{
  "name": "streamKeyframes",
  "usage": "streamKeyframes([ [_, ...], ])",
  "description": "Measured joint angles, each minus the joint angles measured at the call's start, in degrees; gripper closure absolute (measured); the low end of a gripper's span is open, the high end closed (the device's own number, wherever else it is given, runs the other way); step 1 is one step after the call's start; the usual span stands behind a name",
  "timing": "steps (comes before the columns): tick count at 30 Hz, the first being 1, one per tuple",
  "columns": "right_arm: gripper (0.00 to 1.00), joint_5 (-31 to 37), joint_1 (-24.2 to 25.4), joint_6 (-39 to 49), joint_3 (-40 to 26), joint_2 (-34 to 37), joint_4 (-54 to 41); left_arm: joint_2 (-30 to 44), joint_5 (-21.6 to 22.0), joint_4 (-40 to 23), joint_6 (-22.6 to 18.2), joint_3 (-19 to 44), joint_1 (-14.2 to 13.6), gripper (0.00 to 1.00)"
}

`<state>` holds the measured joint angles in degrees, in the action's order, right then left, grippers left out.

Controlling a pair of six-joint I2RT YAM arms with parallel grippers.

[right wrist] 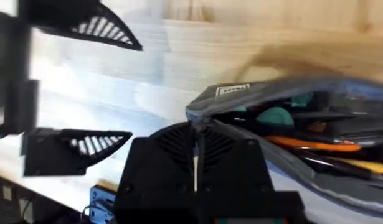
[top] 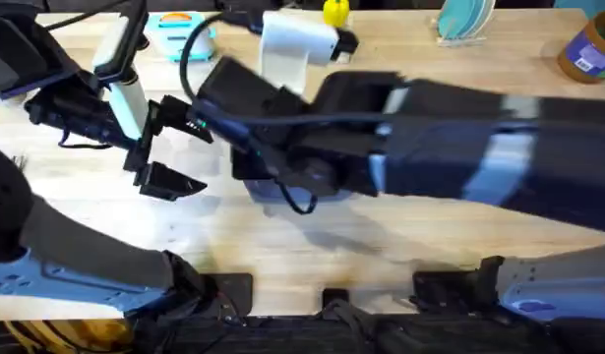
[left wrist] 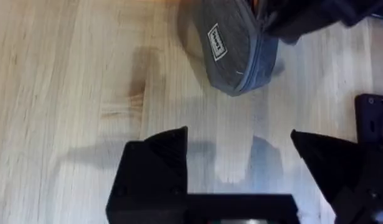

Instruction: Unzip the bag, pick up the pens from the table one at a time and place them inside, then zip the bag closed.

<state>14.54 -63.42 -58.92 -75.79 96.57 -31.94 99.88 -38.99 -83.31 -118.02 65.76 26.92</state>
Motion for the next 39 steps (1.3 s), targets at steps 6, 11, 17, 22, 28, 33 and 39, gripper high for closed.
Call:
streamKeyframes([
  [6, 0.973, 0.0, 2.4, 5.0, 0.0, -2.2, -0.1, 0.0, -1.9, -0.1, 0.0, 0.0, 0.0, 0.007],
  [11, 0.973, -1.2, 4.3, 5.4, 0.0, -2.2, 0.0, 0.0, -6.5, -0.2, 0.0, 0.0, -0.9, 0.007],
  [17, 0.973, -2.2, 4.8, 5.4, 0.0, -2.2, 0.0, 0.0, -9.5, 0.6, 0.0, 0.0, -5.9, 0.007],
  [22, 0.973, -2.4, 4.8, 5.4, 0.0, -2.2, -0.2, 0.0, -11.2, 2.2, 0.1, 0.0, -10.7, 0.007],
  [28, 0.973, -2.4, 4.8, 5.4, 0.0, -2.2, -0.2, 0.0, -12.1, 4.3, 2.9, 0.0, -15.2, 0.007],
  [33, 0.973, -2.4, 4.8, 5.4, 0.0, -2.2, -0.2, 0.0, -12.3, 7.0, 7.6, 0.0, -17.5, 0.007],
  [39, 0.973, -2.4, 4.8, 5.4, 0.0, -2.2, -0.2, 0.0, -12.3, 7.5, 10.6, 0.0, -18.9, 0.007],
])
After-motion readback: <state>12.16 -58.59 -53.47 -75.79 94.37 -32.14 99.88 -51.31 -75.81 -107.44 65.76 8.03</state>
